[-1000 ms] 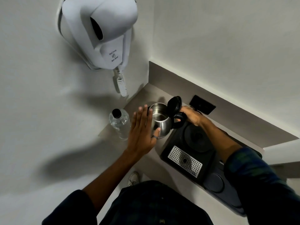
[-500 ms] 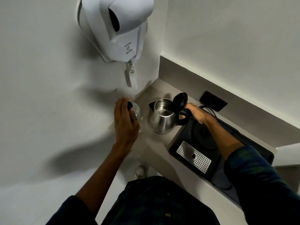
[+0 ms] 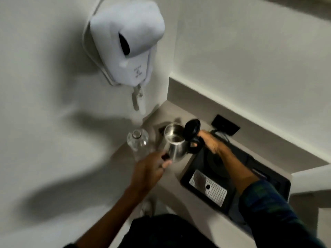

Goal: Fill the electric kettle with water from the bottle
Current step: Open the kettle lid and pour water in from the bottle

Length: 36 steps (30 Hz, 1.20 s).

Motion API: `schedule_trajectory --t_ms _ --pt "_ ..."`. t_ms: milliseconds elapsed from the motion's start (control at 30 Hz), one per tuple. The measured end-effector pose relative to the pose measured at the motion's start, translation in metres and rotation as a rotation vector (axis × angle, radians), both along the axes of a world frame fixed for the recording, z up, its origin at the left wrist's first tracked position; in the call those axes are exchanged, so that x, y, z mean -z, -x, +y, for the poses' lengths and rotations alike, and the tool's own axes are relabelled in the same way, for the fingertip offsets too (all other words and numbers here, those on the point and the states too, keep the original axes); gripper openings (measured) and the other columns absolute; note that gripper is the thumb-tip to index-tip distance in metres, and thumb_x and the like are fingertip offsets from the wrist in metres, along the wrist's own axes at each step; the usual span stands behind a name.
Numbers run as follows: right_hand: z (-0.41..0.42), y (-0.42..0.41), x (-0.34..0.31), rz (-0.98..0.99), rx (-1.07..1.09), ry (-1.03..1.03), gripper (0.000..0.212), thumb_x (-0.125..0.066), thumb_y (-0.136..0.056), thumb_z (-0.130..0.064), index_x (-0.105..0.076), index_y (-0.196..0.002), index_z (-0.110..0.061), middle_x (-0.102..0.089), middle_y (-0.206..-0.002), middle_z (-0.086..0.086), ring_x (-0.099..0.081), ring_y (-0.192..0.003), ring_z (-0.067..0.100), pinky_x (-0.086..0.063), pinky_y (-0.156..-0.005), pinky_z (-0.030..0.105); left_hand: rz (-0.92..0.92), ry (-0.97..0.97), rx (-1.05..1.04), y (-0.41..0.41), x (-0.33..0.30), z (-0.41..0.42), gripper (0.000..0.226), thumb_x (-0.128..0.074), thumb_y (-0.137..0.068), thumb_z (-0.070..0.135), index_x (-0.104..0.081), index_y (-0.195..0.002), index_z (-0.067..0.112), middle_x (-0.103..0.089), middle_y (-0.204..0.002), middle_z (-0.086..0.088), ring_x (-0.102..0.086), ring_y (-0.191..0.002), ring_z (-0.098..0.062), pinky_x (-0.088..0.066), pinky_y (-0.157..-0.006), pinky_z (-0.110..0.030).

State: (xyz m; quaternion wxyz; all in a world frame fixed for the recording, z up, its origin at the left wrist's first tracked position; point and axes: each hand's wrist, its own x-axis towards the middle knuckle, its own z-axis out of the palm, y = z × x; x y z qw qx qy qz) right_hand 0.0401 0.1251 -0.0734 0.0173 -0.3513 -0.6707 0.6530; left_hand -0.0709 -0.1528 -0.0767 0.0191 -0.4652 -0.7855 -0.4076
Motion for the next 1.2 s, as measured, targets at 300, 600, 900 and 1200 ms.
schedule_trajectory --t_ms 300,600,900,1200 --pt "-0.009 0.000 -0.008 -0.047 -0.015 -0.040 0.043 -0.057 -0.091 -0.056 -0.079 -0.084 -0.019 -0.078 -0.088 0.008 -0.072 -0.084 0.023 -0.060 -0.087 0.035 -0.018 0.995 0.223 -0.004 0.069 0.031 0.029 -0.049 -0.102 0.020 -0.064 -0.123 0.006 -0.061 -0.131 -0.016 -0.062 -0.119 -0.033 -0.051 -0.101 -0.040" --pt "-0.008 0.000 -0.003 -0.015 -0.030 -0.015 0.060 -0.059 -0.074 -0.069 -0.074 -0.090 -0.013 -0.075 -0.091 0.011 -0.070 -0.085 0.024 -0.052 -0.097 0.045 -0.208 0.232 -0.055 -0.009 0.078 -0.014 0.040 -0.084 -0.081 0.044 -0.063 -0.109 0.024 -0.060 -0.104 0.000 -0.064 -0.098 -0.027 -0.049 -0.081 -0.030" --pt "-0.011 0.001 -0.004 0.006 0.002 -0.014 0.073 -0.058 -0.077 -0.068 -0.075 -0.107 -0.003 -0.074 -0.109 0.029 -0.068 -0.100 0.034 -0.052 -0.107 0.052 -0.561 0.019 -0.344 0.047 0.056 -0.006 0.133 -0.104 -0.045 0.044 -0.033 -0.152 0.012 -0.053 -0.147 -0.006 -0.055 -0.133 -0.017 -0.045 -0.113 -0.035" --pt "-0.014 0.000 -0.009 0.020 -0.018 -0.035 0.068 -0.056 -0.075 -0.072 -0.072 -0.096 -0.009 -0.067 -0.101 0.023 -0.062 -0.097 0.034 -0.049 -0.102 0.047 -0.513 0.136 -0.293 0.083 0.037 0.016 0.096 -0.101 -0.055 0.027 -0.051 -0.138 0.023 -0.073 -0.121 -0.001 -0.066 -0.102 -0.009 -0.053 -0.094 -0.024"
